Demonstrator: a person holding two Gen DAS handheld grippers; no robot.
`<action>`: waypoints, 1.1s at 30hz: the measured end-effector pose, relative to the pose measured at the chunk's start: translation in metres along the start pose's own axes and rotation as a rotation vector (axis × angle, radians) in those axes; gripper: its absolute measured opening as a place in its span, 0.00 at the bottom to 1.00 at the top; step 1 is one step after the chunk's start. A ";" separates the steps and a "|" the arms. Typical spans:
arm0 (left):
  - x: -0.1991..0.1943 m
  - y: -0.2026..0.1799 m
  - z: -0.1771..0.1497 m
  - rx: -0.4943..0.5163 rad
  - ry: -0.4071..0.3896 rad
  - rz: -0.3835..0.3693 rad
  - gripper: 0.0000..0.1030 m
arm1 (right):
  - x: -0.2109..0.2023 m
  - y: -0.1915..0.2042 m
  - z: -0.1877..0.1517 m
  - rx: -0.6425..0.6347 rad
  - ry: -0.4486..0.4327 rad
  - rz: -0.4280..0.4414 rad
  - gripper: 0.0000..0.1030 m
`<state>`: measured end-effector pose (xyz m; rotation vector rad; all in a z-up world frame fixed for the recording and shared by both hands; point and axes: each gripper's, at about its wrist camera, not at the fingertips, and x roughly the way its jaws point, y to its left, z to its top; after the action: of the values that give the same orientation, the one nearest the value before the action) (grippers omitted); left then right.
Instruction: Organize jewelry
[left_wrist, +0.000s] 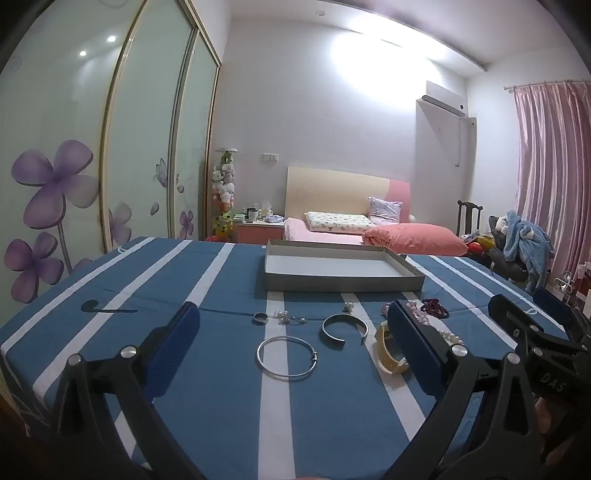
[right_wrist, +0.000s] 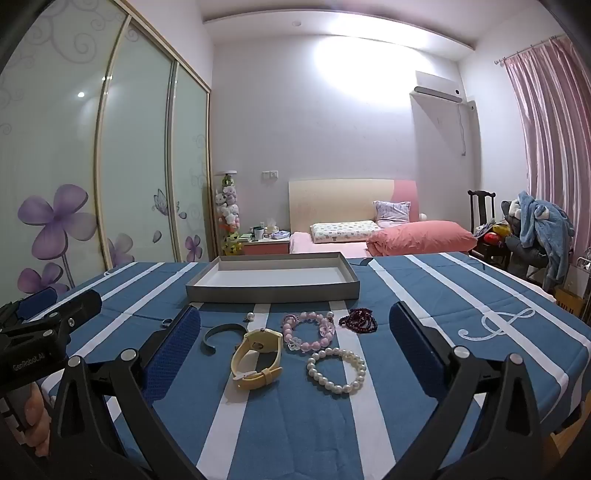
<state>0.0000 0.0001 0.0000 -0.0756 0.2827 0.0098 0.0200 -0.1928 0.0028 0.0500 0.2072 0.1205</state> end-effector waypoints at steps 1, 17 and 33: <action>0.000 0.000 0.000 0.000 0.000 0.000 0.96 | 0.000 0.000 0.000 0.001 0.000 0.000 0.98; 0.000 0.000 0.000 -0.002 0.001 0.000 0.96 | 0.000 0.000 0.000 0.004 0.004 0.001 0.98; 0.000 0.000 0.000 -0.004 0.001 -0.001 0.96 | 0.001 -0.001 0.000 0.006 0.004 0.001 0.98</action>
<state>0.0001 0.0003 0.0000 -0.0799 0.2834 0.0092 0.0206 -0.1936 0.0023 0.0557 0.2119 0.1206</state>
